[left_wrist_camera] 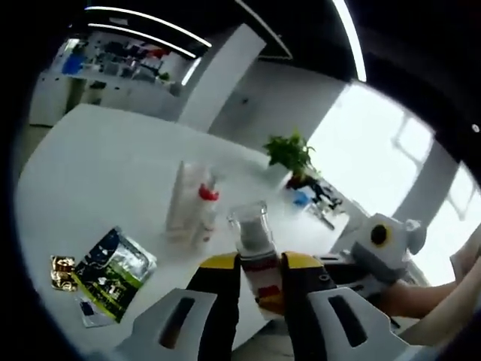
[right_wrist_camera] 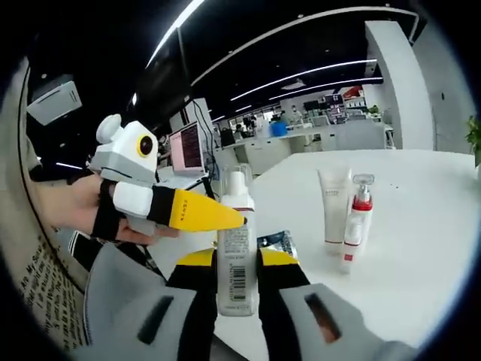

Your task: Arrange the skincare products in the storage area until every visible bottle or jar stands upright without overlapping.

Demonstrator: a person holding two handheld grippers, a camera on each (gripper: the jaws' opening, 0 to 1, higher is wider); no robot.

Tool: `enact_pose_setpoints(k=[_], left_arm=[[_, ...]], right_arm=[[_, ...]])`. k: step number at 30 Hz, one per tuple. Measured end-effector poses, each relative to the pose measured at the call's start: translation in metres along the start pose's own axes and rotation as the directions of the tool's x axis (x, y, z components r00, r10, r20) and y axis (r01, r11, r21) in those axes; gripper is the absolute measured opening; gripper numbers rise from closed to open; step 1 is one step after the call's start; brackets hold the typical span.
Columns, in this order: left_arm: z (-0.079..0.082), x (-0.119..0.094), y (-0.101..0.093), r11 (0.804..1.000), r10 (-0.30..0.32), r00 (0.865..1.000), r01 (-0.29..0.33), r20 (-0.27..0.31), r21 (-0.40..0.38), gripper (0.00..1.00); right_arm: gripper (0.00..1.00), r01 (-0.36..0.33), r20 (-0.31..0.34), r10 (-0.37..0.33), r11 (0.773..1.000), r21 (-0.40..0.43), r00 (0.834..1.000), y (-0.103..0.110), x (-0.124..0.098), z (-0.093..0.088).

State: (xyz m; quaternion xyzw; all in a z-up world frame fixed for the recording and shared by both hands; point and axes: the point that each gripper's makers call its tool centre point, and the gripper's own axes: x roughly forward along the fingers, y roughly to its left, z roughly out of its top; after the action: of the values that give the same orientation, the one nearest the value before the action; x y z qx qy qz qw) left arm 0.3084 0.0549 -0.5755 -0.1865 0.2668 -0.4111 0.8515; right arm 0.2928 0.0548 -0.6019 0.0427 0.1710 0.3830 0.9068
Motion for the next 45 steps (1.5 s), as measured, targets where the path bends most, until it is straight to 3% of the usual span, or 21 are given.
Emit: enact_pose_setpoints(k=[4, 7, 11, 14, 15, 18, 22, 26, 35, 42, 44, 45], left_arm=[[0.003, 0.002, -0.008, 0.995, -0.005, 1.000, 0.007, -0.020, 0.095, 0.17], [0.005, 0.001, -0.019, 0.989, -0.031, 0.999, 0.036, -0.037, 0.142, 0.18], [0.006, 0.000, -0.031, 0.960, -0.084, 0.993, 0.102, -0.079, 0.260, 0.20], [0.004, -0.003, -0.039, 0.939, -0.149, 0.981, 0.181, -0.128, 0.292, 0.21], [0.005, -0.003, -0.042, 0.932, -0.170, 0.976, 0.204, -0.138, 0.299, 0.22], [0.006, -0.008, -0.053, 0.900, -0.242, 0.953, 0.290, -0.181, 0.324, 0.22], [0.011, -0.014, -0.064, 0.862, -0.297, 0.930, 0.359, -0.218, 0.358, 0.21], [0.012, -0.018, -0.073, 0.830, -0.341, 0.907, 0.414, -0.247, 0.374, 0.20], [0.008, -0.021, -0.083, 0.777, -0.397, 0.859, 0.502, -0.322, 0.381, 0.19], [0.011, -0.022, -0.087, 0.753, -0.423, 0.834, 0.541, -0.354, 0.374, 0.18], [0.012, -0.022, -0.085, 0.745, -0.409, 0.835, 0.538, -0.368, 0.394, 0.18], [0.012, -0.020, -0.083, 0.746, -0.393, 0.841, 0.528, -0.373, 0.406, 0.17]], right_arm=[[0.19, -0.030, -0.006, 0.030, 0.999, -0.015, 1.000, -0.003, -0.002, 0.002], [0.19, -0.099, 0.009, 0.099, 0.995, -0.008, 0.995, 0.000, -0.005, 0.006], [0.19, -0.244, 0.042, 0.243, 0.969, 0.026, 0.969, 0.009, -0.013, 0.012], [0.19, -0.351, 0.048, 0.349, 0.935, 0.052, 0.936, 0.017, -0.020, 0.014], [0.19, -0.395, 0.053, 0.392, 0.917, 0.061, 0.918, 0.020, -0.023, 0.015], [0.19, -0.475, 0.074, 0.470, 0.876, 0.085, 0.879, 0.026, -0.030, 0.020], [0.19, -0.565, 0.124, 0.552, 0.815, 0.128, 0.825, 0.032, -0.039, 0.030], [0.19, -0.618, 0.138, 0.603, 0.777, 0.124, 0.786, 0.036, -0.045, 0.033], [0.19, -0.668, 0.057, 0.666, 0.743, 0.045, 0.744, 0.041, -0.054, 0.033], [0.19, -0.670, 0.000, 0.670, 0.742, -0.022, 0.742, 0.049, -0.050, 0.038], [0.19, -0.664, -0.007, 0.664, 0.747, -0.032, 0.748, 0.047, -0.048, 0.038], [0.19, -0.652, -0.011, 0.652, 0.757, -0.047, 0.758, 0.044, -0.046, 0.037]])
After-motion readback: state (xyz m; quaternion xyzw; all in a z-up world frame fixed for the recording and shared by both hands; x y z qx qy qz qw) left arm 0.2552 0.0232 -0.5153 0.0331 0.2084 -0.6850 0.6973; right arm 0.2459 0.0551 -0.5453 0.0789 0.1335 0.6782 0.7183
